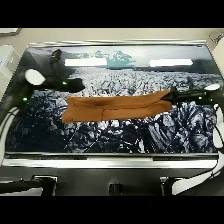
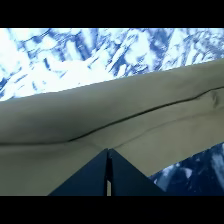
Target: Fold the clothes and pants, and hang the long-sleeved shirts on hangers.
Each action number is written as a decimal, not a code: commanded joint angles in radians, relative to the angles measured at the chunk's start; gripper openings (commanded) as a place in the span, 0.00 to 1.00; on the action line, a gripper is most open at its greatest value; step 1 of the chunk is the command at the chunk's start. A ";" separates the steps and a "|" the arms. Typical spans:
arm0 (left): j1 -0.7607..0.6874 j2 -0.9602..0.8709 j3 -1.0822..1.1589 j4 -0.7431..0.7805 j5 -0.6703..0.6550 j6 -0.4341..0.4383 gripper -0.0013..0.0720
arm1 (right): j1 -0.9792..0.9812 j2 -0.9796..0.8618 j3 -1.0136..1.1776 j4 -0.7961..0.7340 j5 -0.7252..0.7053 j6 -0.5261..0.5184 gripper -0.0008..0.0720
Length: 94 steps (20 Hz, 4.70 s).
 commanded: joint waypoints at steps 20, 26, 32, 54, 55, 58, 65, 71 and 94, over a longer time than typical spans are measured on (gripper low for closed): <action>-0.396 -0.437 0.000 -0.780 0.311 -0.019 0.06 | 0.192 0.488 0.001 -0.082 0.039 0.184 0.07; -0.190 -0.403 0.002 -0.761 0.040 0.180 0.05 | 0.192 0.488 0.001 -0.086 -0.045 0.118 0.07; -0.235 -0.448 0.002 -0.807 -0.053 0.139 0.05 | 0.193 0.489 0.001 -0.009 0.030 0.094 0.07; -0.053 -0.214 0.144 0.029 -0.221 -0.003 0.05 | 0.443 0.358 0.003 0.063 -0.088 0.046 0.07; -0.005 -0.161 0.144 0.056 -0.235 -0.005 0.05 | 0.486 0.334 0.003 0.066 -0.107 0.047 0.07; 0.133 -0.011 0.144 0.059 -0.276 -0.005 0.05 | 0.597 0.244 0.003 0.070 -0.196 0.074 0.07; 0.206 0.232 0.144 0.059 -0.303 -0.012 0.05 | 0.724 0.006 0.003 0.264 -0.356 0.161 0.18; 0.194 0.256 0.142 0.060 -0.313 -0.011 0.05 | 0.637 0.013 0.003 0.266 -0.270 0.200 0.87; 0.193 0.254 0.142 0.059 -0.313 -0.011 0.06 | 0.287 -0.040 -0.272 0.154 -0.148 -0.093 0.64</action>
